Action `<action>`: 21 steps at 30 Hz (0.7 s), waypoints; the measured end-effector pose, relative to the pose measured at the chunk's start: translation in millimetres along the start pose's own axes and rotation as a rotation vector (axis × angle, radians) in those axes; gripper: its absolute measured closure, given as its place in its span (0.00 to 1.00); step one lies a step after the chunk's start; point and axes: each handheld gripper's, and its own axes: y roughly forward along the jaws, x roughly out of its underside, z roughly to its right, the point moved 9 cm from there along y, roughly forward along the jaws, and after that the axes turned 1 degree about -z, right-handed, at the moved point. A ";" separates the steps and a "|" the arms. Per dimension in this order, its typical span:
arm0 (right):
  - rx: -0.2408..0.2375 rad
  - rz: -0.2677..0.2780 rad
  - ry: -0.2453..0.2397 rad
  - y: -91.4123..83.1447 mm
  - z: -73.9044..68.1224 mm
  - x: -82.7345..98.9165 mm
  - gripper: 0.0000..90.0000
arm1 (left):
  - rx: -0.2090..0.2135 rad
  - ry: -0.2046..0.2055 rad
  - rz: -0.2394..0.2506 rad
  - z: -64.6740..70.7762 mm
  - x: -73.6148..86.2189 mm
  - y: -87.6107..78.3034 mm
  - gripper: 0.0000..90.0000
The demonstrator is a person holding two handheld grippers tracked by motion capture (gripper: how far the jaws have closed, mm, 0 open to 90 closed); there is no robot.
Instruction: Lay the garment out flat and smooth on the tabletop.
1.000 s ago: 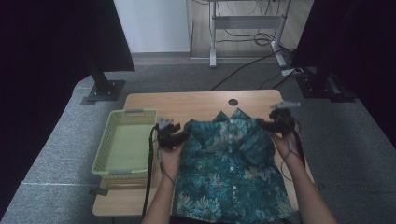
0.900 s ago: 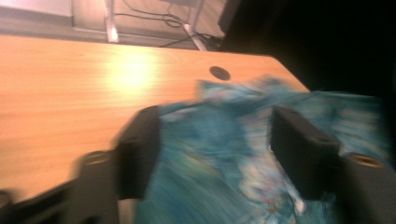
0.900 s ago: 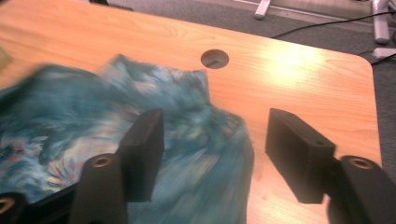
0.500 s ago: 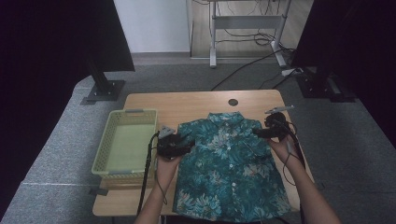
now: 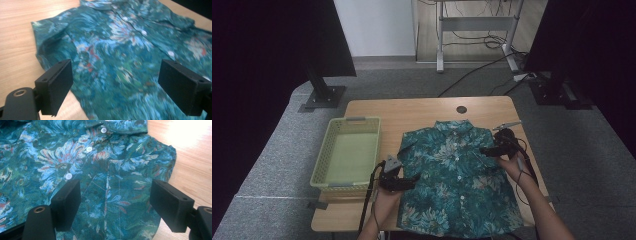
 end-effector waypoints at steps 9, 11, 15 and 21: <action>-0.028 -0.039 -0.012 16.1 -1.0 -1.8 0.40 | 0.022 0.026 0.038 -0.2 21.5 -8.0 0.14; -0.023 -0.048 -0.019 21.5 -0.4 -1.8 0.42 | 0.014 0.025 0.038 -2.8 25.2 -9.4 0.14; -0.005 -0.077 -0.030 33.9 2.9 -2.2 0.48 | 0.029 0.015 0.053 -4.4 30.1 -11.1 0.14; 0.000 -0.085 0.018 48.5 7.2 -9.0 0.54 | 0.042 0.011 0.051 -5.9 36.6 -7.2 0.14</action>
